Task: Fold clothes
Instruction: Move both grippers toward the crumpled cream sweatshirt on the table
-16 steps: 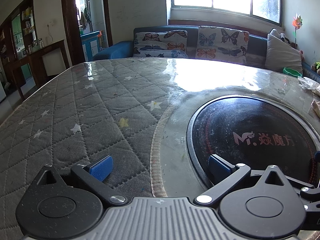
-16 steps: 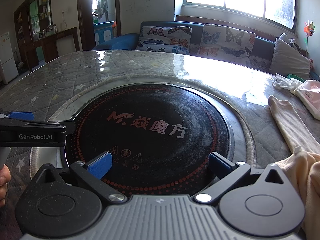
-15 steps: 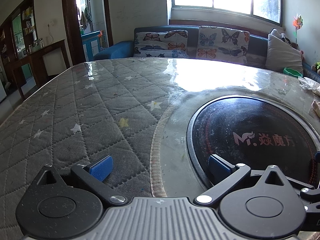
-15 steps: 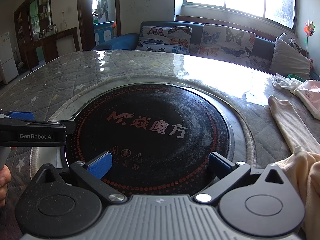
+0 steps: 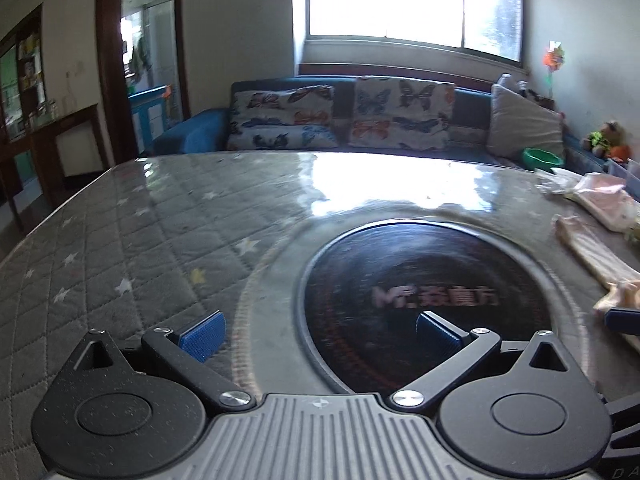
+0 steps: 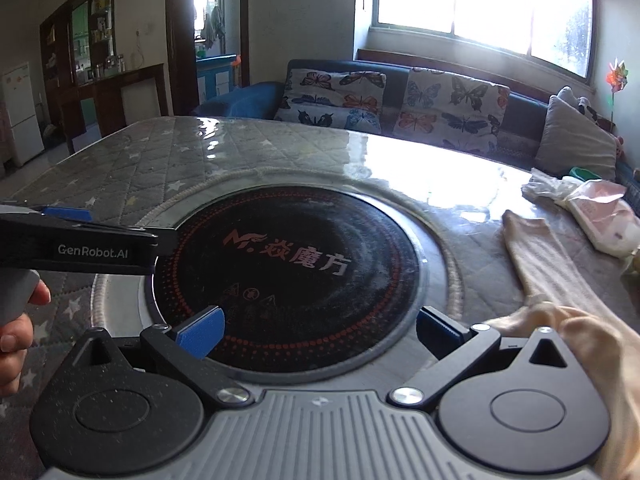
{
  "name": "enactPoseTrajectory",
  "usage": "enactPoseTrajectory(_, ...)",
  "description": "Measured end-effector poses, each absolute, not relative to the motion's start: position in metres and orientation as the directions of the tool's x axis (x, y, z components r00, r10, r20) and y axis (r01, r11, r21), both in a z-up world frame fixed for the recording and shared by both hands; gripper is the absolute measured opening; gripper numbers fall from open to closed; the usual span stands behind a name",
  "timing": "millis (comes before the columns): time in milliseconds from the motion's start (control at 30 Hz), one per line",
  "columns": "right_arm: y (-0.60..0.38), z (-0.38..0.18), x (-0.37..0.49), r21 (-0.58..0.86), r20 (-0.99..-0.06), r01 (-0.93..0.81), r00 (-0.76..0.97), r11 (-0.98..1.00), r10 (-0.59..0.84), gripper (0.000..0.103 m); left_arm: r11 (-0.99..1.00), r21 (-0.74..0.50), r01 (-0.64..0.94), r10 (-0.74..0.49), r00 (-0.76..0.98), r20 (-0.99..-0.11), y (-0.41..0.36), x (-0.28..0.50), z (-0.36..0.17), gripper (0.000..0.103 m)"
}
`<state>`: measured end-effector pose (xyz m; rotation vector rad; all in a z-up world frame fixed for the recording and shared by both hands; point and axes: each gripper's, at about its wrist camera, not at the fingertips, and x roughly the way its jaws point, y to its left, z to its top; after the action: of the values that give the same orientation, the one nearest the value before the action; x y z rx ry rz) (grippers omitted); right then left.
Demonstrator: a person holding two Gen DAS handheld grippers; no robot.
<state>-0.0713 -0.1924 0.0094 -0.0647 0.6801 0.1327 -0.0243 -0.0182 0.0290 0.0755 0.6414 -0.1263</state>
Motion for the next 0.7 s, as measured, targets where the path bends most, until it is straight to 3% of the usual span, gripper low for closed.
enactPoseTrajectory(700,-0.271,0.053,-0.205,-0.136,-0.554,0.019,0.828,0.991,-0.092,0.103,0.843,0.040,0.537,-0.406,0.684,-0.606,-0.140,-0.100,0.055,0.103)
